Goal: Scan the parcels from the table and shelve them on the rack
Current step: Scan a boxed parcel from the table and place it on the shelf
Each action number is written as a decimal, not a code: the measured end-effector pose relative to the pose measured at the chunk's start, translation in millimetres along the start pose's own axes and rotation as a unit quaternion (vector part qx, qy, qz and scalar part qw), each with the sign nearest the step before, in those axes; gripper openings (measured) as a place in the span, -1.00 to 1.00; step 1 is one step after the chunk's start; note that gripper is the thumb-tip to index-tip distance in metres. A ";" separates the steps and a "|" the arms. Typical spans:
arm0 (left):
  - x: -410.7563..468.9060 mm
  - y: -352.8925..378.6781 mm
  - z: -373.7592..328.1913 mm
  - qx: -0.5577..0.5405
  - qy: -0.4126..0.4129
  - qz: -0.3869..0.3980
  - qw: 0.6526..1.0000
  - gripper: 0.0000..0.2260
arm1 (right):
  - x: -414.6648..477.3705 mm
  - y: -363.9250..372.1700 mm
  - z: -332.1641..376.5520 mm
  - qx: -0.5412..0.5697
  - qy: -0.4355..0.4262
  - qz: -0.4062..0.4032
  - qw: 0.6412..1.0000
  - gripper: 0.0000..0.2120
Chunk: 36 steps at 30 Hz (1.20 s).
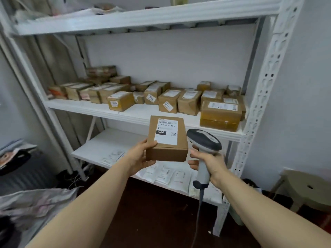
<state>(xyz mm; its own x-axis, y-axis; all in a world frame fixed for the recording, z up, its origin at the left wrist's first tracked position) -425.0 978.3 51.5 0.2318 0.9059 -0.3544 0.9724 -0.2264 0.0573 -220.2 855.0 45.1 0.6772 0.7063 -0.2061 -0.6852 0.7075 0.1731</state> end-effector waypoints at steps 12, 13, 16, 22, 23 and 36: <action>154.1 -68.6 -82.9 -0.027 -0.020 -0.163 0.986 -0.53 | 137.5 161.2 11.7 0.002 0.010 0.083 0.997 -0.81; 165.2 -73.3 -87.2 -0.028 -0.020 -0.166 0.986 -0.54 | 144.9 173.7 10.5 0.004 0.014 0.084 0.996 -0.83; 196.2 -86.1 -93.0 -0.025 -0.029 -0.175 0.984 -0.52 | 162.8 203.7 4.5 0.004 0.024 0.073 0.997 -0.87; 262.6 -95.0 -110.6 -0.012 -0.023 -0.150 0.988 -0.66 | 198.9 250.7 0.7 -0.029 0.010 0.025 0.999 -0.75; 273.4 -92.9 -113.7 0.013 -0.012 -0.135 0.991 -0.67 | 203.0 258.0 -1.9 -0.029 0.011 0.019 0.999 -0.75; 373.0 -60.2 -167.8 0.525 0.421 -0.104 0.732 -0.60 | 230.2 298.4 -15.0 -0.007 0.018 -0.109 0.994 -0.82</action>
<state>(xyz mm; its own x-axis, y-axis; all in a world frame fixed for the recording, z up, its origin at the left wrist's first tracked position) -392.4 1389.9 72.5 0.4462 0.7597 0.4730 0.5338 0.1983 -0.8220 -272.8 1228.4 34.9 0.7997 0.5352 -0.2722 -0.5273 0.8428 0.1078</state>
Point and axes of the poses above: each hand's wrist, its own x-axis towards the middle knuckle, its own y-axis out of the palm, z = x × y, the point moved 5 cm from there along x, towards the middle knuckle, and after that the axes turned 13 degrees about -z, right-handed, at the moved point
